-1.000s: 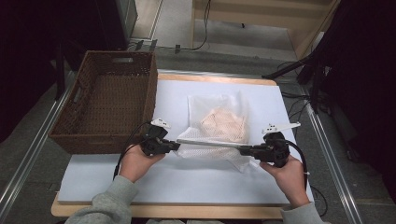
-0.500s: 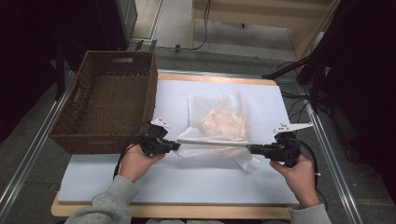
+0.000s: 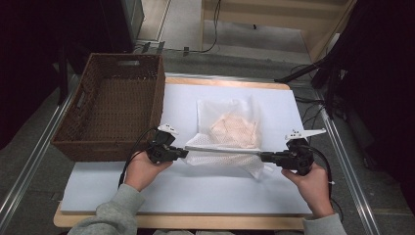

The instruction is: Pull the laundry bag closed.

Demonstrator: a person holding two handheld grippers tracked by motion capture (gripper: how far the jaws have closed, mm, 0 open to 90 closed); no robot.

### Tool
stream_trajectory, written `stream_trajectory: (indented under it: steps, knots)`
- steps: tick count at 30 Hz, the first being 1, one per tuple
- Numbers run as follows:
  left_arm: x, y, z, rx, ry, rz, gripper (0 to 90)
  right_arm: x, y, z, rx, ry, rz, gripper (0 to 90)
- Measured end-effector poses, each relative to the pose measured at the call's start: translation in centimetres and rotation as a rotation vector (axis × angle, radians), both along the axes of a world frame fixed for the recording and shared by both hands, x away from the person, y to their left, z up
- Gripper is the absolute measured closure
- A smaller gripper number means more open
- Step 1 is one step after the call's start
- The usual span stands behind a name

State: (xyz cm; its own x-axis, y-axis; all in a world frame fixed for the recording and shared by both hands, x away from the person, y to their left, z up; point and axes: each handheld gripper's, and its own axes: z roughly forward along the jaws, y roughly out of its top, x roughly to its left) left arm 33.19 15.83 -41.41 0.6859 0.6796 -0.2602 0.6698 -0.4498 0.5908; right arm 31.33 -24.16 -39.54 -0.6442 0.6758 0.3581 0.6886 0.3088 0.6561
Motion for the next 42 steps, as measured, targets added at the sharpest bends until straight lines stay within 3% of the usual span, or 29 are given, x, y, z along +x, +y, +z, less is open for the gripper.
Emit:
stream_trajectory:
  steps: [25, 35, 42]
  knots:
    - [0.1, 0.1, 0.1, 0.004, -0.006, 0.008, 88.0, 0.1, -0.3, -0.1, 0.005, 0.005, 0.005, 87.3]
    - [0.2, 0.3, 0.2, 0.013, -0.010, 0.021, 88.2, 0.3, -1.8, -0.4, -0.001, 0.022, -0.042, 87.4]
    - [0.1, 0.2, 0.3, 0.027, -0.028, 0.019, 88.3, 0.4, -2.0, -0.4, -0.025, 0.006, -0.072, 87.6]
